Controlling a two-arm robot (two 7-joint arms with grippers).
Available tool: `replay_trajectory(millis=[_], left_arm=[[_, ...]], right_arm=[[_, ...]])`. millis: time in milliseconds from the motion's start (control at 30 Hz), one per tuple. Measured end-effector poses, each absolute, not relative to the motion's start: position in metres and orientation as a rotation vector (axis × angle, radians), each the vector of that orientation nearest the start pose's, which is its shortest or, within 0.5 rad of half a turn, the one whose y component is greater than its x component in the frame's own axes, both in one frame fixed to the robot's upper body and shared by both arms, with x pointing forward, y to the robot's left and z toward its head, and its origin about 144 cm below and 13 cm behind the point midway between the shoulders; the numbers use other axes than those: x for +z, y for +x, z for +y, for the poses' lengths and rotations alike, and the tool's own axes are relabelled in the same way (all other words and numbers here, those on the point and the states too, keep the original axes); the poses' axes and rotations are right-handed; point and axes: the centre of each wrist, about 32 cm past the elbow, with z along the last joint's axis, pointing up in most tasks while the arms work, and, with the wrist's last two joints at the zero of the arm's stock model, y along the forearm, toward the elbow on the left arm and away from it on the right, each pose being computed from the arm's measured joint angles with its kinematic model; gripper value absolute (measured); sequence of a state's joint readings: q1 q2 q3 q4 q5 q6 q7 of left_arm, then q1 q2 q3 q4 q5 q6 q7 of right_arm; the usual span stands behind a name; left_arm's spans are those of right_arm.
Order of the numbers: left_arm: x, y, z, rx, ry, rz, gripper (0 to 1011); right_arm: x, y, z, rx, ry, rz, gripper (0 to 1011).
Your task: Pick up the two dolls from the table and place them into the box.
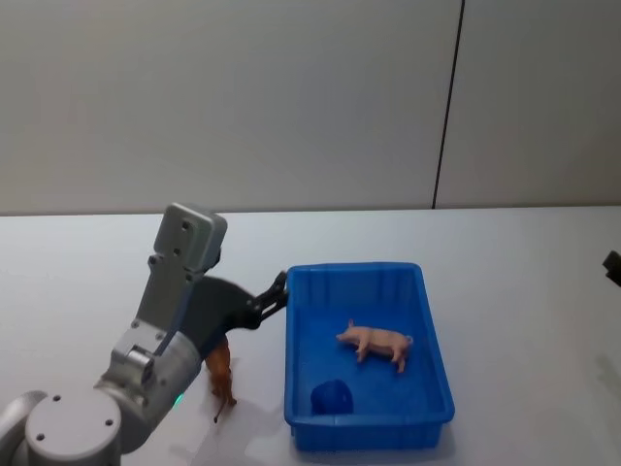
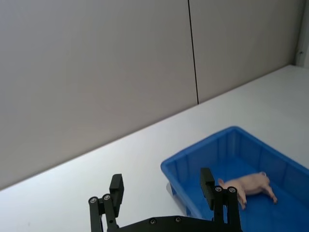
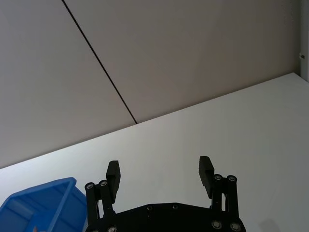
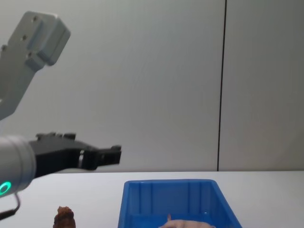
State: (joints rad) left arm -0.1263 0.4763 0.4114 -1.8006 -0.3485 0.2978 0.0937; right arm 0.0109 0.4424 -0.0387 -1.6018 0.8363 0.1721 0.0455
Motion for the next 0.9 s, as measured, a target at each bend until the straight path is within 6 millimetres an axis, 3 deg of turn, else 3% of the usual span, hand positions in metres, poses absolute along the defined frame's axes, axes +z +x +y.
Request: replay_trajectory(millis=[600, 900], left_arm=[[1.21, 0.429, 0.22, 1.288, 0.43, 0.19, 1001], [1.199, 0.427, 0.216, 1.312, 0.484, 0.297, 1001]], right_arm=[[1.175, 0.459, -0.343, -1.451, 0.199, 0.43, 1003], [1.175, 0.458, -0.344, -1.456, 0.2, 0.432, 1003]])
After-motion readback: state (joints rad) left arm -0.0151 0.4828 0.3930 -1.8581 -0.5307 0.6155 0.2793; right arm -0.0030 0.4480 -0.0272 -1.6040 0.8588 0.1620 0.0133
